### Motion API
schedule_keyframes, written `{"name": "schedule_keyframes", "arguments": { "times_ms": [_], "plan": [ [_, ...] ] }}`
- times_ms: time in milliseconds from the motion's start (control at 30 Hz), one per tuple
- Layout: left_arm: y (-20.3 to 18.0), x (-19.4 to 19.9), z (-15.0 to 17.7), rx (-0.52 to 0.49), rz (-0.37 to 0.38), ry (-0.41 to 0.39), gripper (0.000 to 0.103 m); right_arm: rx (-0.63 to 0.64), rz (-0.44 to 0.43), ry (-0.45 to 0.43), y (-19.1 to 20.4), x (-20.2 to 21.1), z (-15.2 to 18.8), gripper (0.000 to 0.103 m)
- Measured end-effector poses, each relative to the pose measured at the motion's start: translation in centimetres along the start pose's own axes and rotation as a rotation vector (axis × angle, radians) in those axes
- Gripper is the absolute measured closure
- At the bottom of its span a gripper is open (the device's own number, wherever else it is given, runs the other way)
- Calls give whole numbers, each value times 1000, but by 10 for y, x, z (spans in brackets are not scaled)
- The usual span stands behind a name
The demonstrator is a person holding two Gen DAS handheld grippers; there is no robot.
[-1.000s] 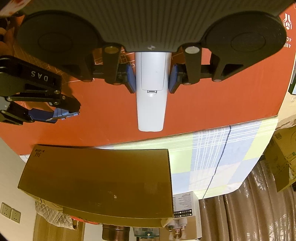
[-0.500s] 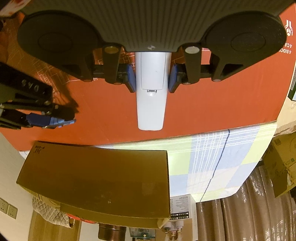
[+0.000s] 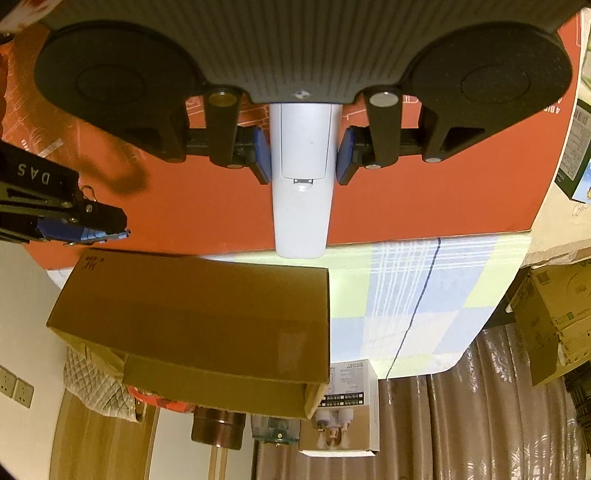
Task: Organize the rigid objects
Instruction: 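Carry the remote with left tool while right tool carries the clip over the box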
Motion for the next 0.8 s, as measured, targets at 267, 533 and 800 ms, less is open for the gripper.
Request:
{"name": "schedule_keyframes", "arguments": {
  "times_ms": [267,533,800],
  "plan": [
    [-20,21,-2,17,20,-46,70,1,-9,-20,-3,20,-7,67],
    [-39,38,-13,37,64,-125,70,-36,-19,-57,-15,41,-24,67],
    [-56,52,-40,16,95,-209,70,-60,0,-121,-39,59,-47,67]
  ]
}}
Point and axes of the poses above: each gripper's, at about its wrist camera, not at the fingertips, and x roughly against the way its jaws point, y to its left, z to its underside, the point moved 3 cm from there along -x, roughly the way its jaws point, and after that the axes turned 13 degrees about z, right-handed, at the moved point
